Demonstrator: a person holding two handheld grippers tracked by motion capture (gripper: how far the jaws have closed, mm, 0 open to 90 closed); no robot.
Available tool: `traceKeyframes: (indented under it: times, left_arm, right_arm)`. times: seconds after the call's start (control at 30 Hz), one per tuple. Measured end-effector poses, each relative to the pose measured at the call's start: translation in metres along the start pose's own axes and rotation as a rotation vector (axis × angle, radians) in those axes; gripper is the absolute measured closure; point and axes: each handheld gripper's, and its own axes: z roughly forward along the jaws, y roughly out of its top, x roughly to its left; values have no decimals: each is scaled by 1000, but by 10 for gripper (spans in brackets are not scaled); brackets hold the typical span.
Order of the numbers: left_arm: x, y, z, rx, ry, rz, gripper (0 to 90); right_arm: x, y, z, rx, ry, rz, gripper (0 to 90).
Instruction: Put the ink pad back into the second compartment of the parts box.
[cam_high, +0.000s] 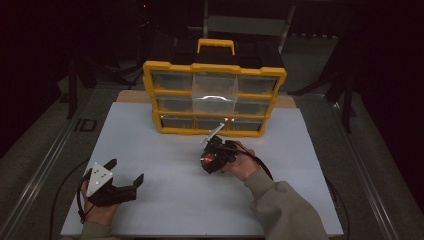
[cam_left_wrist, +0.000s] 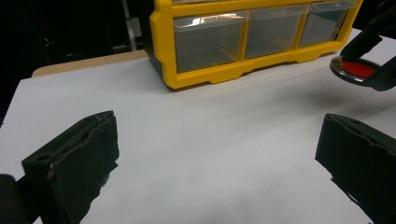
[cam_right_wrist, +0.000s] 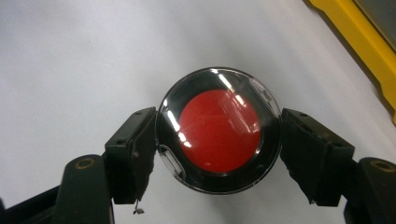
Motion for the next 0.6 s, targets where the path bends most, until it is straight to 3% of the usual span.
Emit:
traceKeyframes:
  times: [0.6]
  left_arm:
    - [0,0,0,3,-3,-3,0]
  right_arm:
    - [-9,-13,-21,-5,-24,27,297]
